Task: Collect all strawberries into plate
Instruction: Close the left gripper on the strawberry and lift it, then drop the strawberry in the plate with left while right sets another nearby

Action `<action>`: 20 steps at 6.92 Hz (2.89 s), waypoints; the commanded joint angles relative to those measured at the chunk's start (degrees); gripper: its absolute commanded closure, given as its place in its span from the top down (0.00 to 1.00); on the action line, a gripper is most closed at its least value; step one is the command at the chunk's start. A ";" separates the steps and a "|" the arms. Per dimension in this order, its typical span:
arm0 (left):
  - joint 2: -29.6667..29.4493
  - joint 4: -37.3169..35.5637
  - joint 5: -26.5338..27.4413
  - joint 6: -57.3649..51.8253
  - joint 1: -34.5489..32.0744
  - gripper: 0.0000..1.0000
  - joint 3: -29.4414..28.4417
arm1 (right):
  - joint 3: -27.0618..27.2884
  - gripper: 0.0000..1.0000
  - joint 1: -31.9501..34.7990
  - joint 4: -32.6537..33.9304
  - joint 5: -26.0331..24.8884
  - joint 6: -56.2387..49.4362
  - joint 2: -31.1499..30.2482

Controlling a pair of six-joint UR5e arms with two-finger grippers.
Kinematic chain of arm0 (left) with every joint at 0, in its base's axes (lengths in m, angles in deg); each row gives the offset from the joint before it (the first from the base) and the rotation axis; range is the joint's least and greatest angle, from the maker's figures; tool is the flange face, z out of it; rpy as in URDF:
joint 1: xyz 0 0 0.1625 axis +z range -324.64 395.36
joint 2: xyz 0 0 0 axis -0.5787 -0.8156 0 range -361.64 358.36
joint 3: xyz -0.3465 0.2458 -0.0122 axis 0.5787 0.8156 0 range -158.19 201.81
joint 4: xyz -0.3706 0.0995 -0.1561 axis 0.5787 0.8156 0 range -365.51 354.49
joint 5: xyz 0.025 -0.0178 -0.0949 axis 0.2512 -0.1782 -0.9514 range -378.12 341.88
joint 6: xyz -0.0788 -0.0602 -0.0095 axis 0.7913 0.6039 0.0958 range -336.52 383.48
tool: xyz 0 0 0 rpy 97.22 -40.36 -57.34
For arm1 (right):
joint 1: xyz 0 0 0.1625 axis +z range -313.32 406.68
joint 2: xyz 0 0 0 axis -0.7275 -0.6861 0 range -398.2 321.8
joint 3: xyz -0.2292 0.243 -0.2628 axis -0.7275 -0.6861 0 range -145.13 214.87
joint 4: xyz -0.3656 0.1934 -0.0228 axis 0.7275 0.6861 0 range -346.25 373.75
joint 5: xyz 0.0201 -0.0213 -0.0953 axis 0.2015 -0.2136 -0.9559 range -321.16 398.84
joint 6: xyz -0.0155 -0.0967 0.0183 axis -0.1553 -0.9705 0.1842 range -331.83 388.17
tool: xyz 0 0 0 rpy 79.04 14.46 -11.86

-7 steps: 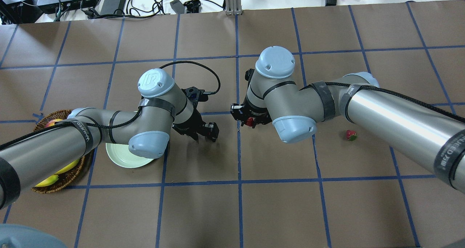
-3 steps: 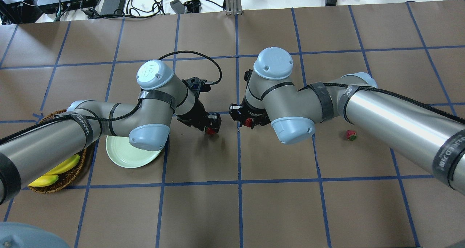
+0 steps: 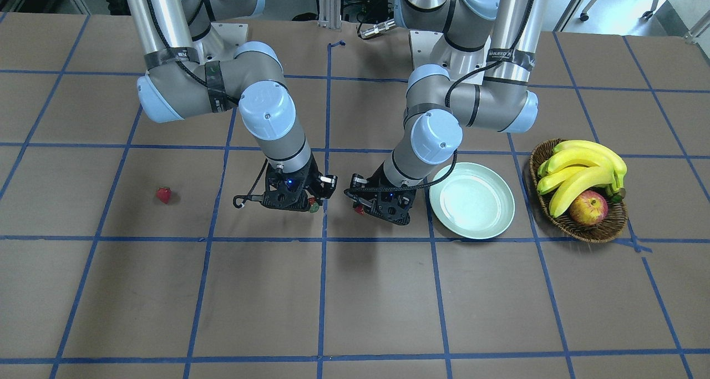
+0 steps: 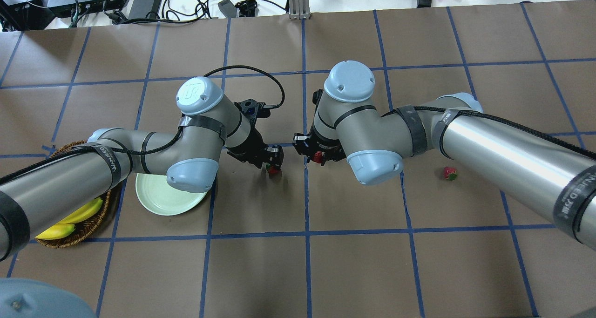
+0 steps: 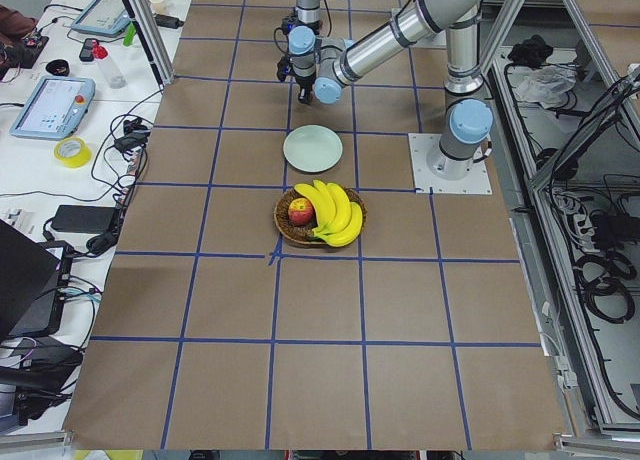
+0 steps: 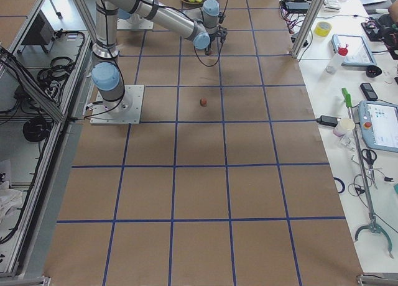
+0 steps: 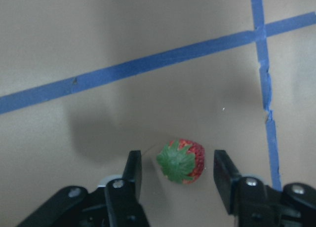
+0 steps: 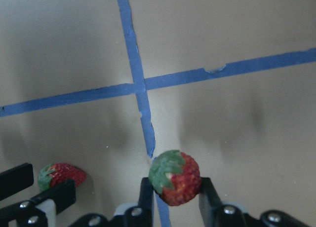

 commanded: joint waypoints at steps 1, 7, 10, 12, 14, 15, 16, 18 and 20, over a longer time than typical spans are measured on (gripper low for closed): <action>-0.89 -0.18 -0.21 0.04 -0.42 0.55 0.03 | 0.00 0.00 0.00 0.00 0.00 0.01 0.01; 1.46 0.25 0.92 -0.22 -0.07 0.00 -1.89 | 0.00 0.00 0.09 0.26 0.44 0.63 0.27; 5.59 10.69 11.11 -8.95 7.81 0.00 -4.89 | -0.35 0.00 3.94 0.96 2.02 5.70 1.93; 8.14 13.70 17.05 -15.75 15.45 0.00 -5.24 | -5.68 0.00 10.43 0.97 2.28 12.28 6.48; 8.42 14.49 17.72 -23.51 21.35 0.00 -3.15 | -9.49 0.66 12.31 0.44 1.23 14.34 9.32; 8.33 14.50 17.89 -23.43 21.55 0.00 -2.35 | -9.41 0.98 12.31 -1.39 0.88 14.08 9.24; 8.07 14.50 18.07 -23.08 21.55 0.29 -1.73 | -9.41 1.00 12.22 -3.41 -0.34 12.25 8.28; 7.72 14.50 17.98 -20.02 21.55 0.81 -1.99 | -9.24 1.00 5.51 -14.02 -3.87 4.00 1.27; 8.07 13.80 17.37 -14.17 19.90 0.81 -3.04 | -6.52 1.00 -4.26 -18.28 -6.05 -7.39 -4.37</action>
